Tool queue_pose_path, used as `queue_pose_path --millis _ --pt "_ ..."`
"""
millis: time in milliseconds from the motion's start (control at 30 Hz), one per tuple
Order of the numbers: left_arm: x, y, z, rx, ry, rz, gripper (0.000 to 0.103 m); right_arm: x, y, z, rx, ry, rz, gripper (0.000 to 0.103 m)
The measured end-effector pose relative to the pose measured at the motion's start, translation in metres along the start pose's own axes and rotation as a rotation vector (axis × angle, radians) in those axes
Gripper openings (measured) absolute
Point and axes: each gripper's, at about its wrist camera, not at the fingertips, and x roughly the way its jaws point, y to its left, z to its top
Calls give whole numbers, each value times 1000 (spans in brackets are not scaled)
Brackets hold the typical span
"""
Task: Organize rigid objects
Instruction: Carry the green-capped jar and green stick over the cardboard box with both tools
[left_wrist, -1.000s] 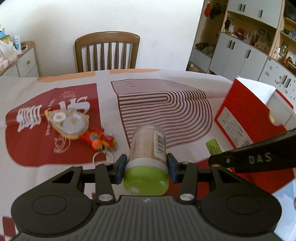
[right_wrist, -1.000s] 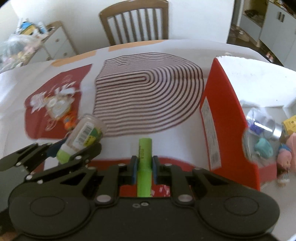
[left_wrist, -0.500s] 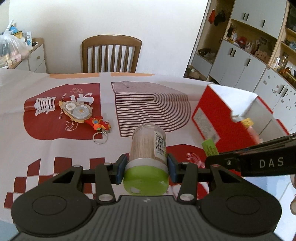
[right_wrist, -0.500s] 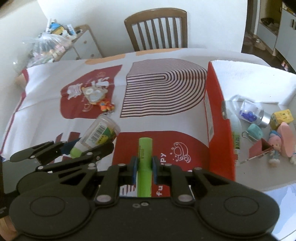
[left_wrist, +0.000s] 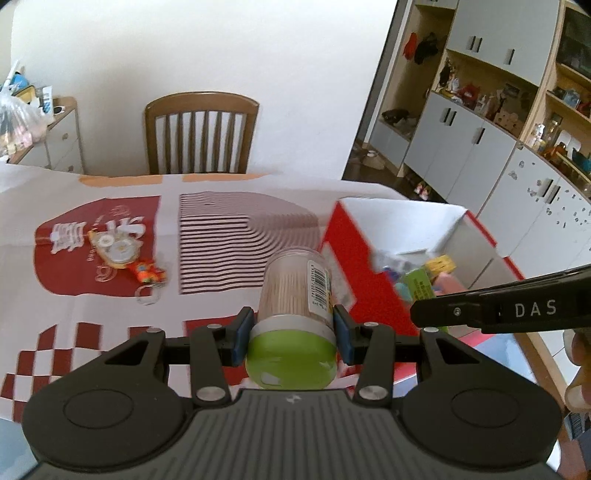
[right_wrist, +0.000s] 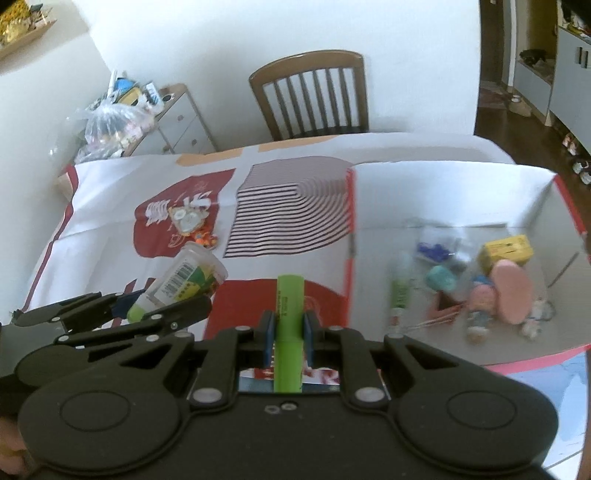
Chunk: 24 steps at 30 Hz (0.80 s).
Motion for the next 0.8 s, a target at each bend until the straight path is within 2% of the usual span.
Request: queue_pose_path --millis 467,800 --pt "19 -85 15 28 -10 -1 44 -39 -94 12 43 -57 -32 15" --pt "59 -131 31 63 21 15 44 -40 -161 31 75 -85 -88 15"
